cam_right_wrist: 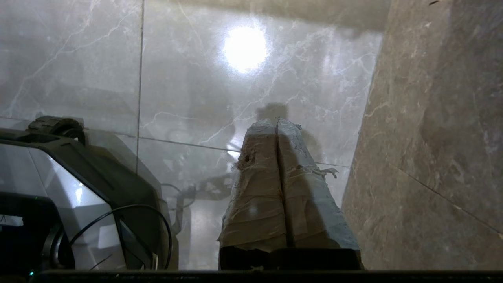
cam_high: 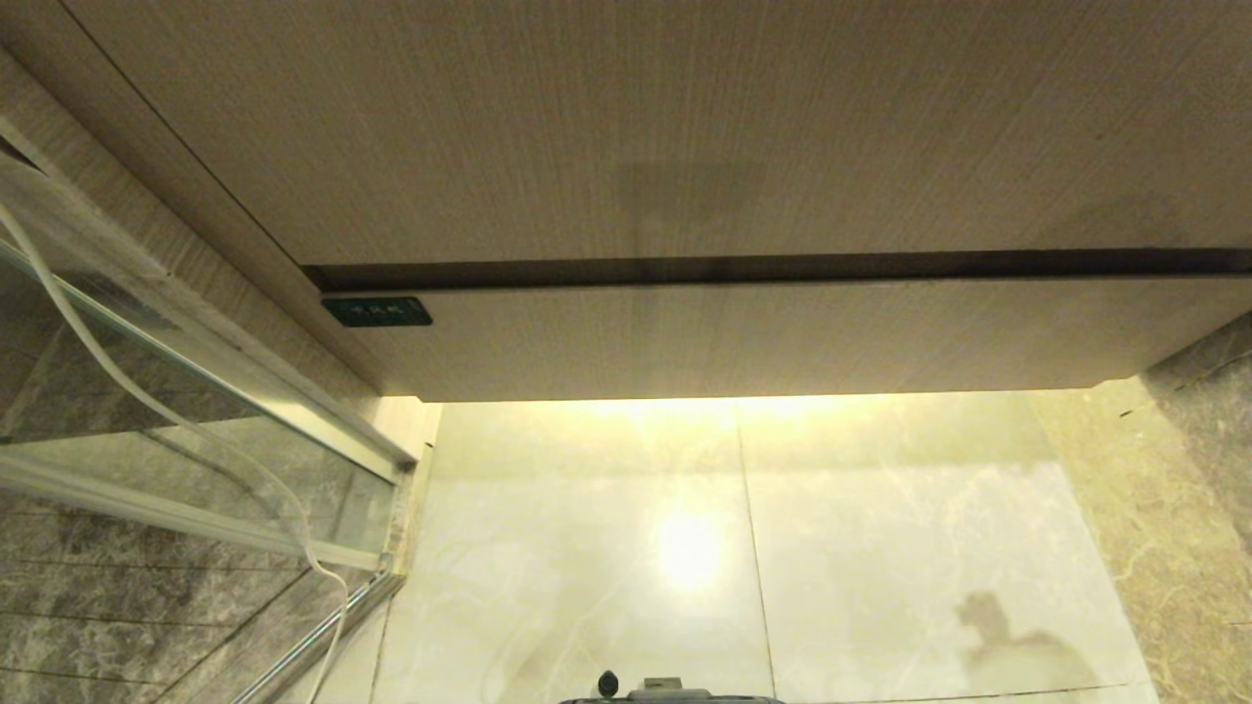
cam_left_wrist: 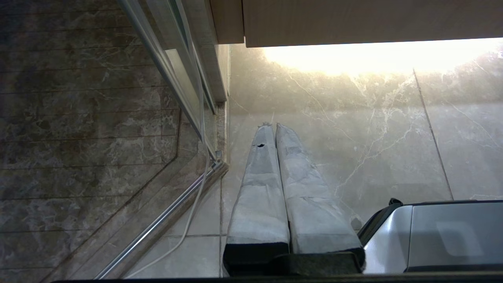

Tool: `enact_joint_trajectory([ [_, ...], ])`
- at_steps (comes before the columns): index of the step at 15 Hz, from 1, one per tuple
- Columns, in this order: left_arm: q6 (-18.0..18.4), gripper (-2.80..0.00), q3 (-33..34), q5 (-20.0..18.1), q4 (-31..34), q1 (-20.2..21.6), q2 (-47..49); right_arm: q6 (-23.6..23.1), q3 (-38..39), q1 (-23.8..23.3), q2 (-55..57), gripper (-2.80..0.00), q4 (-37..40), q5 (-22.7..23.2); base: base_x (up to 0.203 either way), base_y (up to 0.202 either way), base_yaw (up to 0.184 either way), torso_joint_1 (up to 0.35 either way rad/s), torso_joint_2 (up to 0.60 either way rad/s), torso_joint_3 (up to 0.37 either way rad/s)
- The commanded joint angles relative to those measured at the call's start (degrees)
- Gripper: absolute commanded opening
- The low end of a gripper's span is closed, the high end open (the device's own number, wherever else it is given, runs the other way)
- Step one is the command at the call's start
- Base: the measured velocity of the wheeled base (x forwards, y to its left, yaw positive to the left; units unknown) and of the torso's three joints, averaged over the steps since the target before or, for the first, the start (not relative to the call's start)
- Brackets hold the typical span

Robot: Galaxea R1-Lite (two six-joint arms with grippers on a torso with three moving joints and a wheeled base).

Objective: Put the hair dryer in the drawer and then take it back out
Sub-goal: Close the drawer

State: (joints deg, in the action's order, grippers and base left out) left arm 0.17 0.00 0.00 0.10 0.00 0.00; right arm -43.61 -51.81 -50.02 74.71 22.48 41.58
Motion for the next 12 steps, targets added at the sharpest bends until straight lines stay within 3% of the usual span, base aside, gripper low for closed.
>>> enact_joint_trajectory([
  [1,0.00,-2.80,0.00,0.00,-0.01,0.00,0.00,0.58,3.73,0.68,-7.82,-2.80,-0.03,-0.07,0.000,0.000,0.000,0.000,0.00,0.000],
  [3,0.00,-2.80,0.09,0.00,-0.01,0.00,0.00,4.61,7.04,5.40,-12.39,-2.80,-1.23,-2.25,0.000,0.000,0.000,0.000,0.00,0.000],
  [5,0.00,-2.80,0.00,0.00,-0.01,0.00,0.00,12.19,10.98,11.97,-15.58,-2.80,-4.88,-9.43,0.000,0.000,0.000,0.000,0.00,0.000],
  [8,0.00,-2.80,0.00,0.00,-0.01,0.00,0.00,24.52,20.87,27.47,-24.18,-2.80,-12.98,-22.74,0.000,0.000,0.000,0.000,0.00,0.000],
  [12,0.00,-2.80,0.00,0.00,-0.01,0.00,0.00,32.09,34.61,38.49,-44.41,-2.80,-17.60,-32.06,0.000,0.000,0.000,0.000,0.00,0.000],
])
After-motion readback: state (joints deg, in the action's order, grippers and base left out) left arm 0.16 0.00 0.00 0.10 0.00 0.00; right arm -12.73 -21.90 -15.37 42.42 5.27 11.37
